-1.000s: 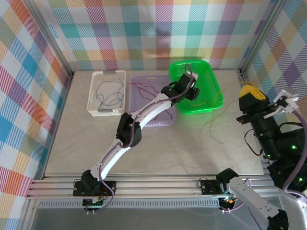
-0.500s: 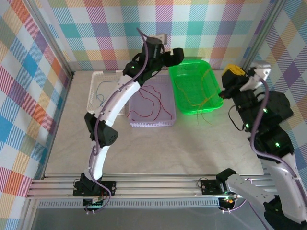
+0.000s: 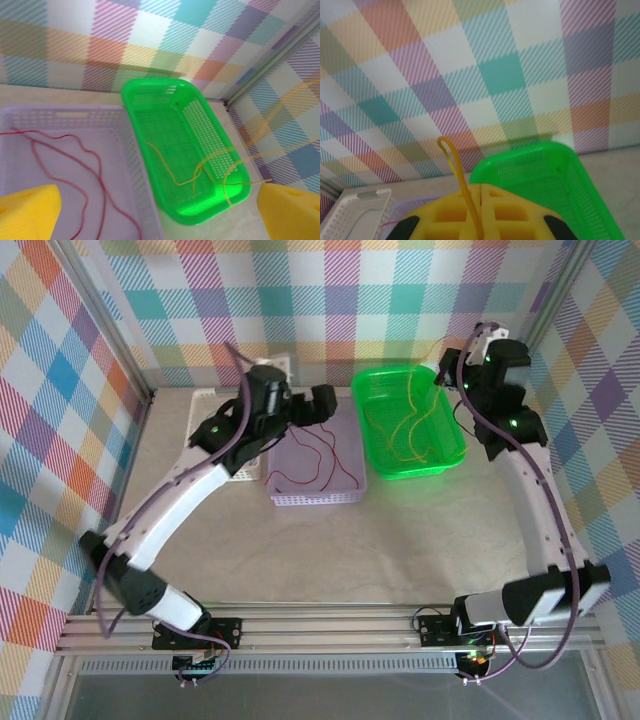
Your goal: Untangle the cables
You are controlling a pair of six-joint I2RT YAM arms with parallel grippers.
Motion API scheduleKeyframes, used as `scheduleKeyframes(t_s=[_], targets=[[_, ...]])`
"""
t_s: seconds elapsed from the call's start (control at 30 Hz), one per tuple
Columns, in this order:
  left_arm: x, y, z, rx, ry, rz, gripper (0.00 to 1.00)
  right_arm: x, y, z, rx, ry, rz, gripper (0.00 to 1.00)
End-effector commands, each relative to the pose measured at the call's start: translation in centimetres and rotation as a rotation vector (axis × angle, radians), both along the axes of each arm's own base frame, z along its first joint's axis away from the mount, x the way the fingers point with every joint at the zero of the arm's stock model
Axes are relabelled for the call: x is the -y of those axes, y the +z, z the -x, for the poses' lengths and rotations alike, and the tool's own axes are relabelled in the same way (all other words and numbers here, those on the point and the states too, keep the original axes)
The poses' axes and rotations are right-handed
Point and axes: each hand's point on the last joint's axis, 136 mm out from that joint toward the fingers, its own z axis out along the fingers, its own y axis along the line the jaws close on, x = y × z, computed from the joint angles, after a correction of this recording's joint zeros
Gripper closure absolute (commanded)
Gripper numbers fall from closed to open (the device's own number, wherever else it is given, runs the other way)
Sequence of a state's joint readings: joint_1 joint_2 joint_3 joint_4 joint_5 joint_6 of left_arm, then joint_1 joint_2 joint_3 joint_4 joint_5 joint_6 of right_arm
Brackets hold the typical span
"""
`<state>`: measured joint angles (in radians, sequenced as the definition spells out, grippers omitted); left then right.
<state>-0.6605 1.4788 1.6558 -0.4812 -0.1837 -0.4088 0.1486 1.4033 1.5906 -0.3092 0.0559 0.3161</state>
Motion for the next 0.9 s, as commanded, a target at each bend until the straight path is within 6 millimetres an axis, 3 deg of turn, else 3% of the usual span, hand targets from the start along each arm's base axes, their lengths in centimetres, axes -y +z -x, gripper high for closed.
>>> scheduleKeyframes(t_s=[0.0, 0.2, 0.4, 0.7, 0.87], targets=[[-3.5, 1.8, 2.4, 0.058, 0.087, 0.038, 0.0, -0.5, 1.1, -2.1, 0.027, 0.04, -0.074, 1.0], [-7.3, 0.5, 6.1, 0.032, 0.125, 0.011, 0.0, 0.2, -4.3, -7.8, -0.07, 0.022, -0.073, 1.0], [-10.4, -1.8, 8.6, 0.015, 0.173, -0.04, 0.0, 0.1, -10.7, -11.5, -0.183, 0.02, -0.065, 1.0], [-13.3, -4.7, 11.0, -0.002, 0.216, -0.087, 0.0, 0.4, -22.0, -12.3, -0.455, -0.028, -0.06, 1.0], [-14.1, -6.1, 11.6, -0.013, 0.234, -0.12, 0.0, 0.6, -26.4, -11.7, -0.581, -0.045, -0.053, 1.0]])
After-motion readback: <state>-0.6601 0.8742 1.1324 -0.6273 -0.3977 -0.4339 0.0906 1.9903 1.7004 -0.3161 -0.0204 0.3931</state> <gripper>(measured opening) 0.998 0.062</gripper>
